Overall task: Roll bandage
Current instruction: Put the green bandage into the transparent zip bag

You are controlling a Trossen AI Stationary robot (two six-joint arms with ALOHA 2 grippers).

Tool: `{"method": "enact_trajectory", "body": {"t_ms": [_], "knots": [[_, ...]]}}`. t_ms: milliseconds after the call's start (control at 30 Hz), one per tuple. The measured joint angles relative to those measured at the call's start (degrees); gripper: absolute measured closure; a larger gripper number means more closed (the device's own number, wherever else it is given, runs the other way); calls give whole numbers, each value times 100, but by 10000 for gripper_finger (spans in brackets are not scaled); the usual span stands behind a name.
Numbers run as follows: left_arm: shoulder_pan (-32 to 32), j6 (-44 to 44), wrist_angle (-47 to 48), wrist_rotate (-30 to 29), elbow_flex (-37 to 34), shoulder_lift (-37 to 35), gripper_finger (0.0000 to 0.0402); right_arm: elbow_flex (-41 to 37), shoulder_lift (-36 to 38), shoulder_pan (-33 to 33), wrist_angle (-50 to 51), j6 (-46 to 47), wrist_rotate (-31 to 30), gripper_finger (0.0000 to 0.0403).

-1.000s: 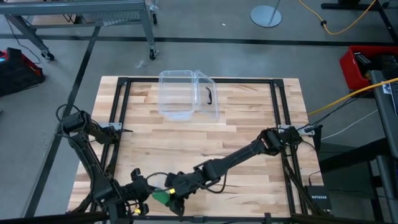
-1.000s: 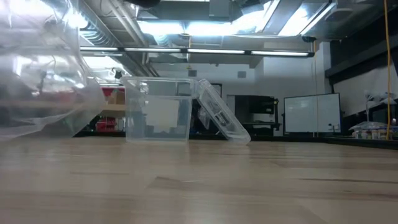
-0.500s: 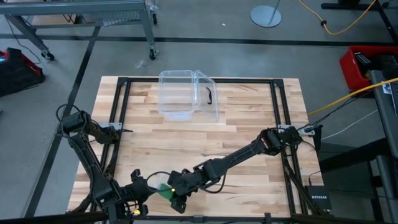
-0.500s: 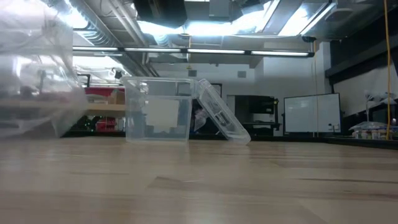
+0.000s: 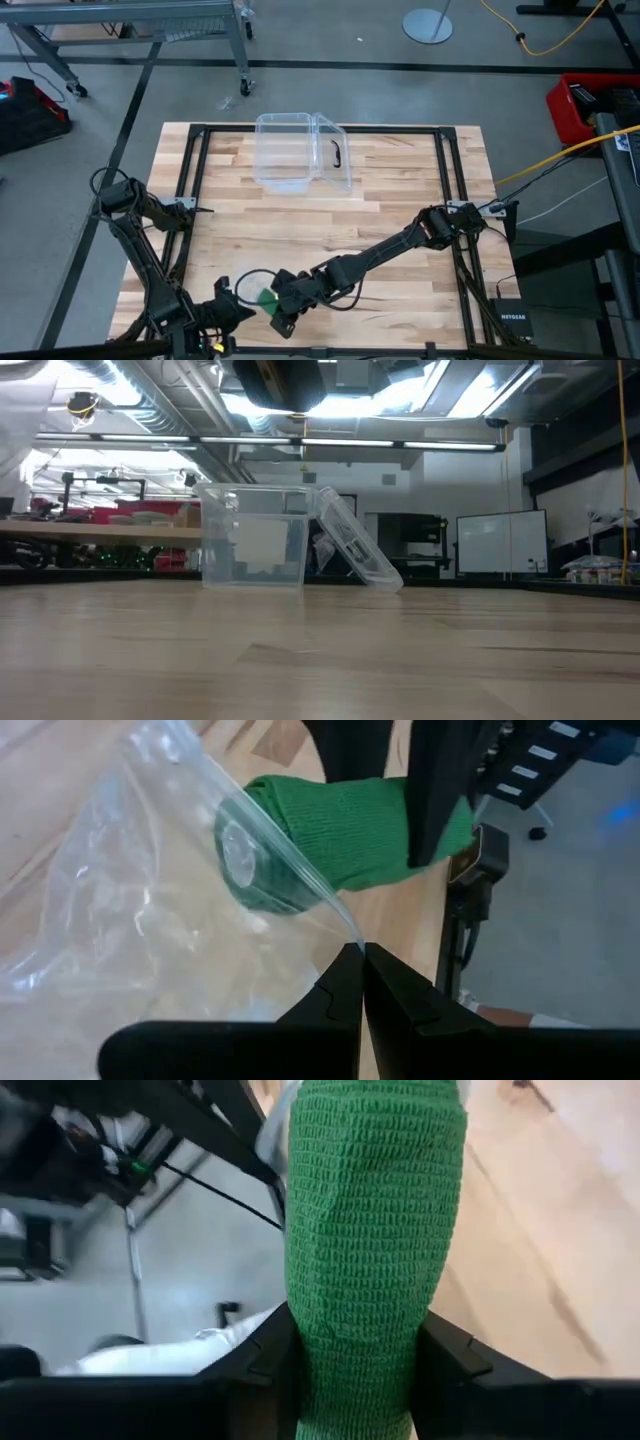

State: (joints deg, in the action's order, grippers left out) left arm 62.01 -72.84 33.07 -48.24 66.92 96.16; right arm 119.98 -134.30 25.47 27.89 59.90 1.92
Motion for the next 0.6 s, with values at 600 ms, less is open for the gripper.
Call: {"method": "enact_trajectory", "body": {"t_ms": [600], "knots": [[-244, 1021, -846, 244, 0, 0, 401, -2, -356, 0, -833, 1202, 1396, 270]]}}
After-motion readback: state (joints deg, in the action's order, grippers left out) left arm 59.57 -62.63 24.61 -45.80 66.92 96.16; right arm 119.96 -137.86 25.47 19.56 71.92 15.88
